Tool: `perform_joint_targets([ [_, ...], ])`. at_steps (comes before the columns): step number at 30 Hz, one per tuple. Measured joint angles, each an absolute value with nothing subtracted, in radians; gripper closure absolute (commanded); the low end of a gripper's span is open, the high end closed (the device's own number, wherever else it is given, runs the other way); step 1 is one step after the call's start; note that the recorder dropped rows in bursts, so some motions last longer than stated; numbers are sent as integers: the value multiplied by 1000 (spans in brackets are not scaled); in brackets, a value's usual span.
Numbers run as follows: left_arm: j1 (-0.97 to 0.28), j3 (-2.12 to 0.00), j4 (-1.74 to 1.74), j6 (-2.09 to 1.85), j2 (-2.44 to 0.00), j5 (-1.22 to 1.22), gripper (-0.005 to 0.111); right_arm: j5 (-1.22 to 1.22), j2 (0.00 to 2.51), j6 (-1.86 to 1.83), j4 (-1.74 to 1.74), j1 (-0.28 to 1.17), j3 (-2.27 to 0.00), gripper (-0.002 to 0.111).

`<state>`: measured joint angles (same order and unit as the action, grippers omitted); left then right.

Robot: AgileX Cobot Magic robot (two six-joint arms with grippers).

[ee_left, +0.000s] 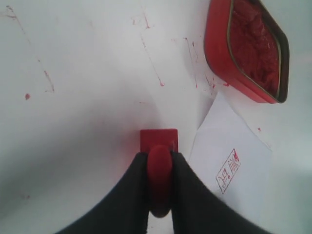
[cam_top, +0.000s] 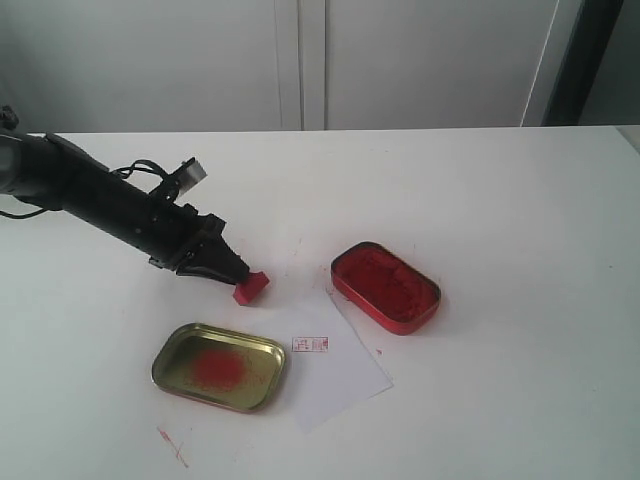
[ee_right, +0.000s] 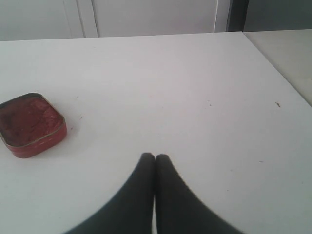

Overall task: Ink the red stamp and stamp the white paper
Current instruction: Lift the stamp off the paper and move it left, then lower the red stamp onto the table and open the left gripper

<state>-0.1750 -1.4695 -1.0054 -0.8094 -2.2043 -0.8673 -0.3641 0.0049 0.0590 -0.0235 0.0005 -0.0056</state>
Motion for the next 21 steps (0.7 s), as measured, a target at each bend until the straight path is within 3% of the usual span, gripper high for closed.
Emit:
perform_joint_targets([
  [6, -175, -1469, -994, -829, -2204, -867, 57, -364, 5, 59, -23, 0, -6, 108],
  [10, -175, -1469, -972, -853, -2204, -867, 48, -364, 5, 59, -23, 0, -6, 108],
  [21, -123, -1469, -898, -872, -2176, -856, 44, -364, 5, 59, -23, 0, -6, 108],
])
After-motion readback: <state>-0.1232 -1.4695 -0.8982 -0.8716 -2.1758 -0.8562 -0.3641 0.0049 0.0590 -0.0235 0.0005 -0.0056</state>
